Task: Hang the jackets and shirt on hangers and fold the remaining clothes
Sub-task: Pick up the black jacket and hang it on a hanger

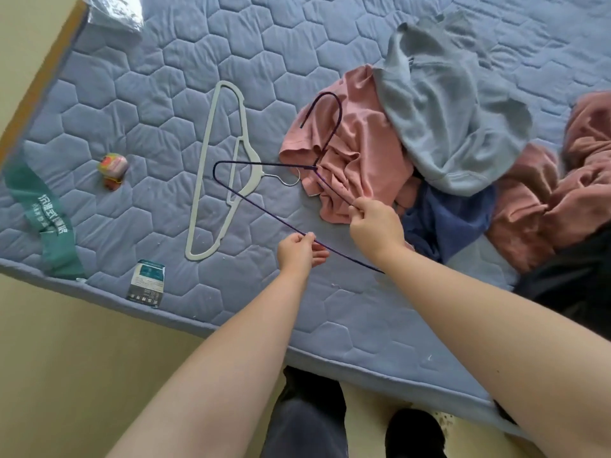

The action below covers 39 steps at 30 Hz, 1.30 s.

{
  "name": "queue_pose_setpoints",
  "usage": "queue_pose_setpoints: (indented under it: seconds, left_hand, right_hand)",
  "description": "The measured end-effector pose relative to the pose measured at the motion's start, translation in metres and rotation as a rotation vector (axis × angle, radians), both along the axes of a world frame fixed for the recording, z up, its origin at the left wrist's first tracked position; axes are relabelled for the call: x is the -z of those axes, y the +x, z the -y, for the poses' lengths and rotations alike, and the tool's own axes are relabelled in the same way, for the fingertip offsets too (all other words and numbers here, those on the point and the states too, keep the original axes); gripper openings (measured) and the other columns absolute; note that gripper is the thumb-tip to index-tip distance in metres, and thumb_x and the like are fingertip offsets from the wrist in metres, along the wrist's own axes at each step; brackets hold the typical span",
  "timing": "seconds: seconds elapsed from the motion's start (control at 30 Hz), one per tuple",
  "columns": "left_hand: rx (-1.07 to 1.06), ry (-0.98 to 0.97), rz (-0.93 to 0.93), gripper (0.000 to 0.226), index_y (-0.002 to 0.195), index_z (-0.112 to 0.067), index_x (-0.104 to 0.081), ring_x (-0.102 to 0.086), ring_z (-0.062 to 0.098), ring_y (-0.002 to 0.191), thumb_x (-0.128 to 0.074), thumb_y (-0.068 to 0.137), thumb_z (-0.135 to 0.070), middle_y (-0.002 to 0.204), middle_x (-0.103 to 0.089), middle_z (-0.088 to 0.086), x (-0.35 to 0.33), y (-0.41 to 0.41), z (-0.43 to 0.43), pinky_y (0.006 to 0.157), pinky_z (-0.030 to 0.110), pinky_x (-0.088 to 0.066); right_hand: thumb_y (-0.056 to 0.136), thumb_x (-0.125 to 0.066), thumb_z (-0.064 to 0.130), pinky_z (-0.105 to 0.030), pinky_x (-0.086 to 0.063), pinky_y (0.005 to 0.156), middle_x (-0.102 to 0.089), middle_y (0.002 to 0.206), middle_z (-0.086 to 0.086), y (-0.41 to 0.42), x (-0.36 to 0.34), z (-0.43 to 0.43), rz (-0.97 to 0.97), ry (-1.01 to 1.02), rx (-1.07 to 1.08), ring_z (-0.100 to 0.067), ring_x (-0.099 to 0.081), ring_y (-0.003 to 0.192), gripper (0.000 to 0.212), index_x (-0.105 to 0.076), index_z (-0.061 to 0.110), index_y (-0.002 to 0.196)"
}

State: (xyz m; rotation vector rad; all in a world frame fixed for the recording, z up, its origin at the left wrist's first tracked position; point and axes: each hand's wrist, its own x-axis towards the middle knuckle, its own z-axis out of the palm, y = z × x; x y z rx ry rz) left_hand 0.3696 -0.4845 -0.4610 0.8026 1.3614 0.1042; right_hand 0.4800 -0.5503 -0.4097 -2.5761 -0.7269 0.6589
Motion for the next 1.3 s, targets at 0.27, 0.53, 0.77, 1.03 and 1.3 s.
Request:
queue_pose_setpoints:
  seconds: [0.27,0.53,0.77,1.03,1.3]
  left_hand:
    - [0.298,0.069,0.056,0.028,0.067,-0.006,-0.051,-0.057,0.008,0.037,-0.053,0.095,-0.007,0.063,-0.058,0.013,-0.039,0.071,0.112,0.041,0.018,-0.048]
    - [0.642,0.234,0.127,0.029,0.063,-0.009,-0.056,-0.057,0.005,0.041,-0.058,0.091,-0.008,0.057,-0.058,0.006,-0.059,0.166,0.287,0.044,0.019,-0.047]
    - [0.946,0.347,0.191,0.020,0.072,-0.020,-0.062,-0.062,0.014,0.061,-0.057,0.091,-0.016,0.069,-0.064,0.000,-0.056,0.253,0.438,0.058,0.027,-0.049]
    - [0.874,0.609,-0.072,0.067,0.147,-0.012,-0.030,-0.040,0.028,0.133,-0.062,0.088,-0.019,0.146,-0.038,0.012,-0.034,0.343,0.457,0.111,0.037,-0.032]
    - [0.845,0.519,0.089,0.030,0.118,-0.016,-0.056,-0.056,0.025,0.095,-0.052,0.090,-0.004,0.108,-0.061,0.011,-0.061,0.397,0.478,0.064,0.027,-0.045]
  right_hand:
    - [0.098,-0.047,0.037,-0.034,-0.023,0.062,-0.062,0.078,-0.018,0.061,-0.026,0.147,0.117,0.041,0.258,-0.037,-0.054,0.080,0.044,-0.041,0.012,0.062]
    - [0.097,-0.048,0.026,-0.033,-0.022,0.057,-0.038,0.053,0.000,0.120,-0.052,0.349,0.112,0.139,0.615,-0.026,-0.040,0.059,0.050,-0.028,0.015,0.053]
    - [0.097,-0.048,0.021,-0.032,-0.020,0.049,-0.032,0.049,0.000,0.179,-0.061,0.527,0.165,0.182,0.850,-0.016,-0.029,0.048,0.051,-0.027,0.014,0.051]
    - [0.098,-0.047,0.020,-0.032,-0.023,0.057,-0.035,0.051,0.000,0.232,-0.052,0.638,0.236,0.191,1.008,-0.023,-0.034,0.058,0.047,-0.033,0.013,0.053]
    - [0.099,-0.043,0.020,-0.031,-0.025,0.056,-0.036,0.056,0.000,0.252,-0.038,0.660,0.151,0.244,1.241,-0.017,-0.032,0.054,0.048,-0.032,0.018,0.052]
